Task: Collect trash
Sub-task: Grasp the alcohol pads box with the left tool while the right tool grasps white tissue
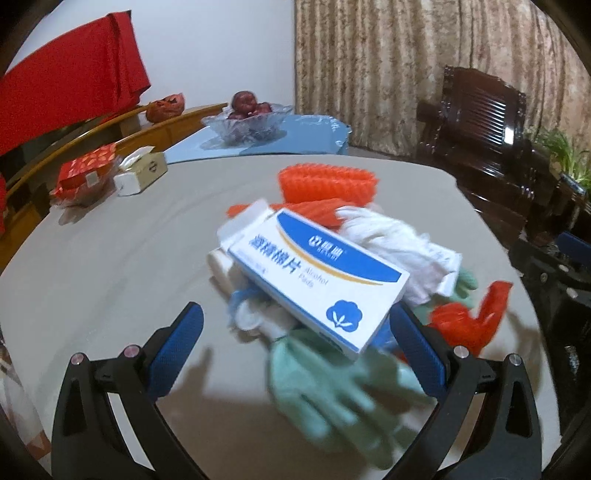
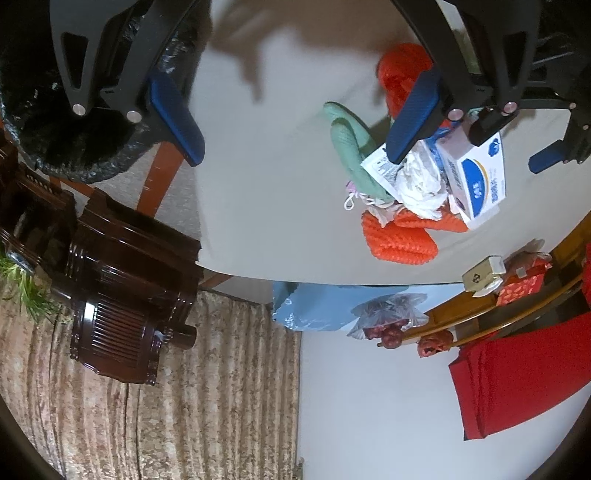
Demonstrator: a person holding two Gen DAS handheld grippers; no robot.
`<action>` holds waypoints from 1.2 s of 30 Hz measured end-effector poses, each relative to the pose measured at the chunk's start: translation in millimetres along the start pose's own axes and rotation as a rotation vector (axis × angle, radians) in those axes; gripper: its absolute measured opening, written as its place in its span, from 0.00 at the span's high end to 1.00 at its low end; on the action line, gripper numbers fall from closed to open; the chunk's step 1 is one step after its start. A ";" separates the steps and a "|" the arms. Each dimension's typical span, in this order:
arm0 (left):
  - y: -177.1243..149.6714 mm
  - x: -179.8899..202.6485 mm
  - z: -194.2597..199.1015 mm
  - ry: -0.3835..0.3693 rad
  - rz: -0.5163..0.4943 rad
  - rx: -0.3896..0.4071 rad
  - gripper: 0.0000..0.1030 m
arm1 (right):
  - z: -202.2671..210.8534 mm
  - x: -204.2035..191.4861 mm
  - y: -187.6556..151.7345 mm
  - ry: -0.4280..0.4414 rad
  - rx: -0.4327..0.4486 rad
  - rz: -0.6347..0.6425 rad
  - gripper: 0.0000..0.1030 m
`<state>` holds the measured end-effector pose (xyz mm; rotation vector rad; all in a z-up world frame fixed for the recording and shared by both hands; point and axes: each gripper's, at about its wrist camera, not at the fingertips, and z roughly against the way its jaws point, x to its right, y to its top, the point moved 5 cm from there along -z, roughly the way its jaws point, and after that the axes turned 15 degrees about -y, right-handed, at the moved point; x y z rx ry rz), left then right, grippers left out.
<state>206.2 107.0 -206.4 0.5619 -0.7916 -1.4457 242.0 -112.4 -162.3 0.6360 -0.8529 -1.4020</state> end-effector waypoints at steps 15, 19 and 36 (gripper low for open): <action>15.4 -26.8 4.0 0.012 0.072 0.026 0.05 | -18.5 -16.5 7.4 0.009 0.007 0.019 0.06; 32.7 -18.9 -11.4 0.031 0.079 0.029 0.05 | -24.4 -10.8 11.6 -0.008 0.007 0.010 0.06; 22.9 -47.9 -31.0 -0.081 0.255 -0.022 0.05 | -37.8 -28.1 8.0 0.028 -0.014 0.028 0.06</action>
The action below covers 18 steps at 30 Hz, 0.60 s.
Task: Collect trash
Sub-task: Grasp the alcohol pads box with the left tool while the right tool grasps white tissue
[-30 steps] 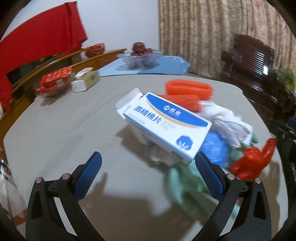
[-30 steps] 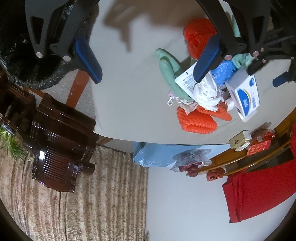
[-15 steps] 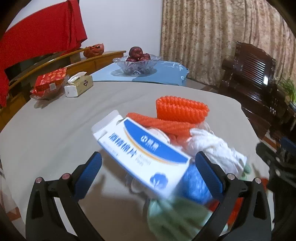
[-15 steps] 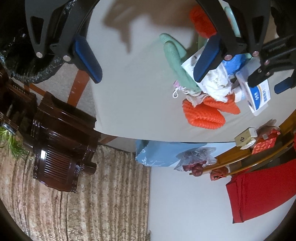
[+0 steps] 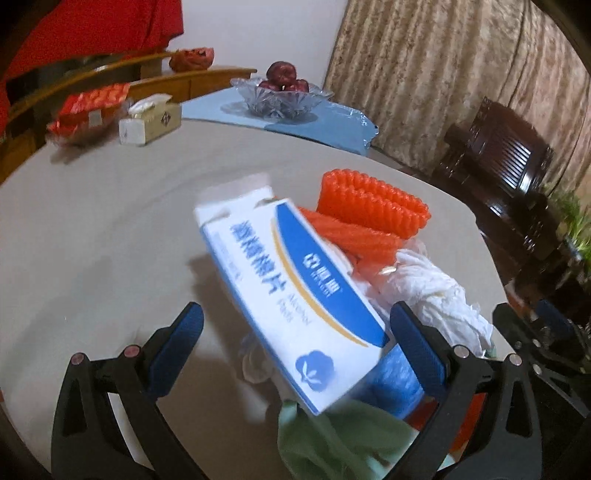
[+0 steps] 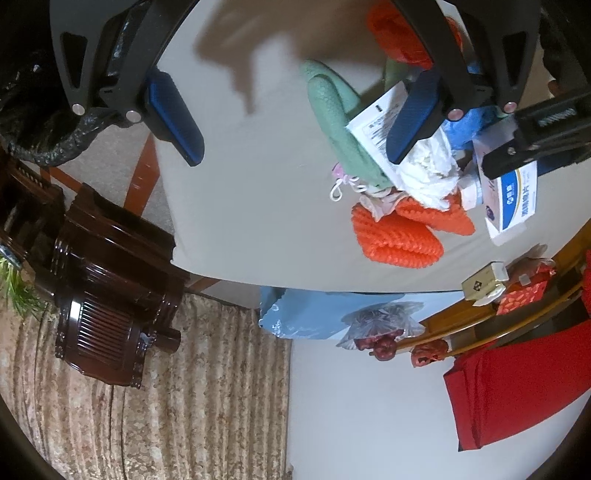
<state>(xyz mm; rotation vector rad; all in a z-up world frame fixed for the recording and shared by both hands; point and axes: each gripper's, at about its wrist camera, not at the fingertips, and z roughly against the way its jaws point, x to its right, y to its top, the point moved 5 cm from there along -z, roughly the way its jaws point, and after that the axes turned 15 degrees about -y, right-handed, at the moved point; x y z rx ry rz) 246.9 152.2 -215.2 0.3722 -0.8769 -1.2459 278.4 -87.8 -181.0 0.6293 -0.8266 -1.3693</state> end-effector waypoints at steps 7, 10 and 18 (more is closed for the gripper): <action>-11.5 -16.0 12.4 -0.020 -0.017 -0.041 0.20 | 5.9 -20.0 -4.1 0.037 0.000 0.019 0.06; -7.2 -17.0 14.1 -0.013 -0.033 -0.035 0.20 | 6.9 -24.6 -3.6 0.044 0.002 0.023 0.06; 7.7 -14.6 10.5 -0.040 -0.034 -0.034 0.38 | 12.8 -27.4 1.0 0.044 0.014 0.027 0.06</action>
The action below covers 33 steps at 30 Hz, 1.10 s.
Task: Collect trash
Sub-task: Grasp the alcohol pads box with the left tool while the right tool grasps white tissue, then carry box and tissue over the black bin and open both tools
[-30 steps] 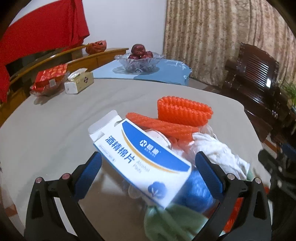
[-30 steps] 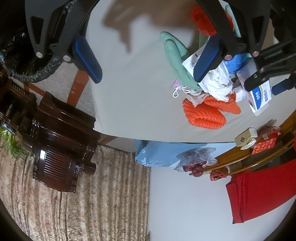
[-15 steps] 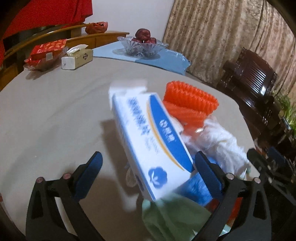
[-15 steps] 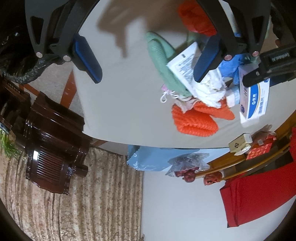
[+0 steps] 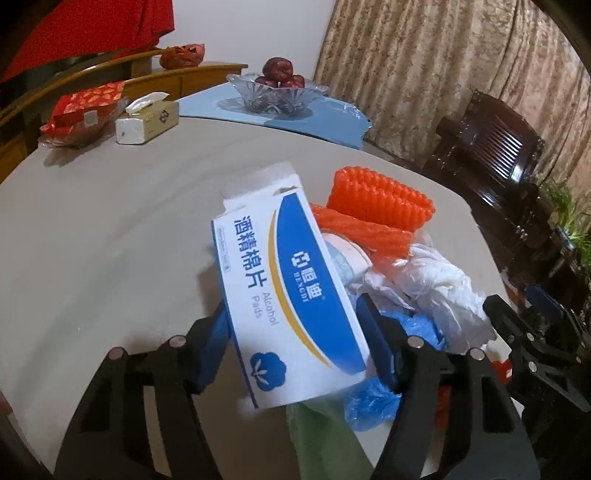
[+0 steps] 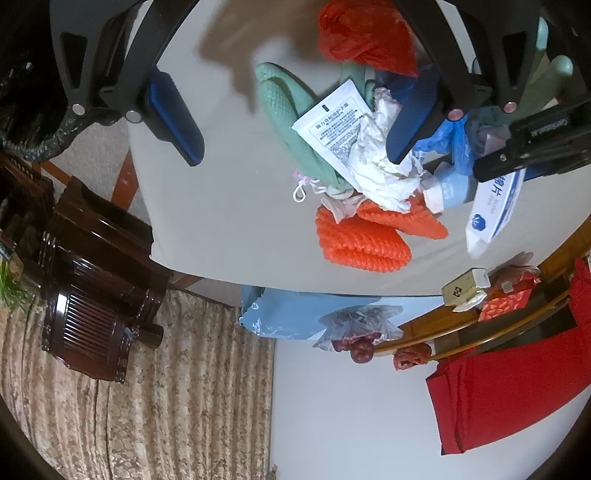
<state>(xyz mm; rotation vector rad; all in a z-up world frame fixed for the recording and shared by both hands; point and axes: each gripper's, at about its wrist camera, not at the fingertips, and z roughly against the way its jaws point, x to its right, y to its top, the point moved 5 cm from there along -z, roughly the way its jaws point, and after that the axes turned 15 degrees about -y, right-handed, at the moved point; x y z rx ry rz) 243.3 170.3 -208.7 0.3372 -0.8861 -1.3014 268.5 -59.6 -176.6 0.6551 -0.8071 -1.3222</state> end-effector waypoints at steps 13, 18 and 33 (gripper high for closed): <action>7.4 12.4 37.4 -0.067 -0.044 0.059 0.47 | 19.8 -26.6 17.3 0.084 0.065 0.019 0.14; -1.2 4.5 23.5 -0.053 -0.035 -0.002 0.48 | 7.1 -44.6 6.8 0.126 0.002 0.059 0.32; 0.0 -1.4 17.4 -0.064 -0.028 -0.014 0.49 | -2.5 -49.0 -0.2 0.253 -0.071 0.023 0.79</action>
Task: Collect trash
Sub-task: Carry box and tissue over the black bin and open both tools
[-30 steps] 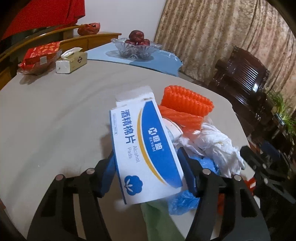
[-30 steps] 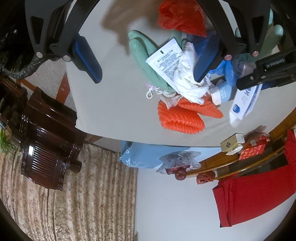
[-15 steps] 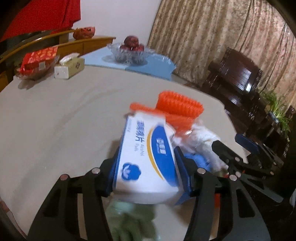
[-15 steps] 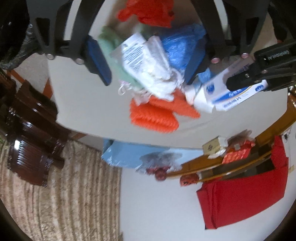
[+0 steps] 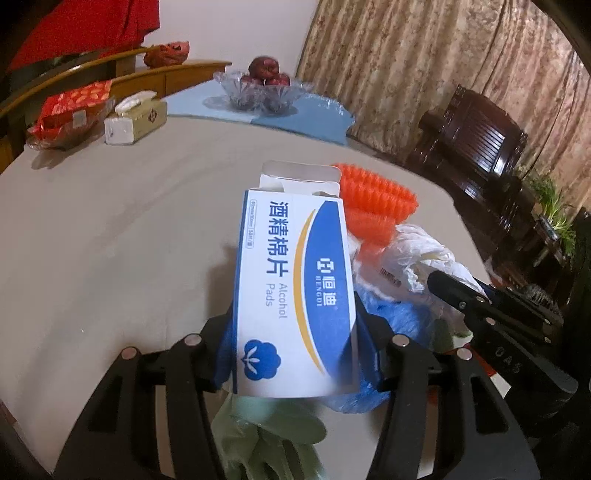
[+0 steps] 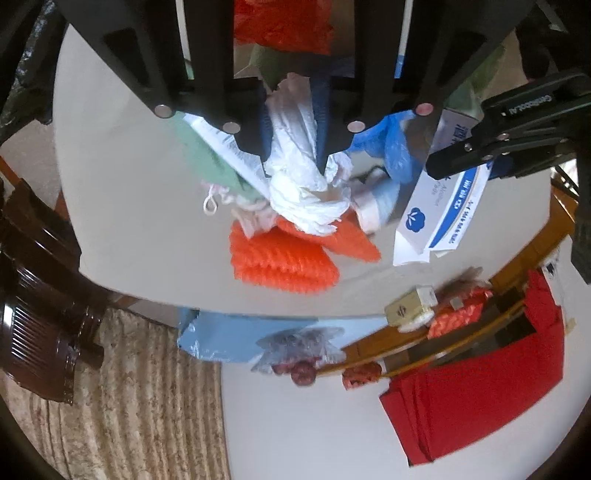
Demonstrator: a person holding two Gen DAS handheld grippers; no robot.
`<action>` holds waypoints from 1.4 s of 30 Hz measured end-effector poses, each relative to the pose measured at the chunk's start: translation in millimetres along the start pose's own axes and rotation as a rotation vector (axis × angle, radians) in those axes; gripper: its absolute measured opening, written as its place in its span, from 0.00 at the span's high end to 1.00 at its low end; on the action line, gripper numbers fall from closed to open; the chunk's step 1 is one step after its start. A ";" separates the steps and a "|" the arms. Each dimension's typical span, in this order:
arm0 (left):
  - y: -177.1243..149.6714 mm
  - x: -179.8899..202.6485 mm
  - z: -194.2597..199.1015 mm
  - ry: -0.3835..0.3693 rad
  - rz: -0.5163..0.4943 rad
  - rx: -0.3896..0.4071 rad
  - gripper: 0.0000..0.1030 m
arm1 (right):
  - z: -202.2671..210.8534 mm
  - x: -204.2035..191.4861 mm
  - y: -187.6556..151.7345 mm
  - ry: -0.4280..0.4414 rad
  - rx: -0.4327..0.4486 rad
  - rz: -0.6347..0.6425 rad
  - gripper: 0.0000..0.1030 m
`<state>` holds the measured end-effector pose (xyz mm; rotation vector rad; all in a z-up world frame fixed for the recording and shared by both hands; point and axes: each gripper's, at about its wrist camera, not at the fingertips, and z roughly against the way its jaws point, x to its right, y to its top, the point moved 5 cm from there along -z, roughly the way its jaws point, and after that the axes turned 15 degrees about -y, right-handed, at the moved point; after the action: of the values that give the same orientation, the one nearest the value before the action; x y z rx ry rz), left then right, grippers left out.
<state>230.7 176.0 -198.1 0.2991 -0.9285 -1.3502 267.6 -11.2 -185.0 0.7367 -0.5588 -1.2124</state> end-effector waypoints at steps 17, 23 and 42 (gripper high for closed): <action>25.4 83.4 45.1 -0.103 -0.116 0.102 0.49 | 102.1 50.1 38.8 -0.058 0.195 -0.091 0.79; 16.7 129.0 41.7 -0.170 -0.177 0.080 0.49 | 133.7 91.1 31.9 -0.121 0.221 -0.139 0.79; -65.3 314.4 -42.9 -0.466 -0.368 -0.100 0.49 | 208.9 258.6 -86.3 -0.472 0.087 -0.319 0.79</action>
<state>197.1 -141.7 -144.5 0.0766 -1.2255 -1.8463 130.1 -318.0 -115.1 0.6264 -0.9109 -1.6857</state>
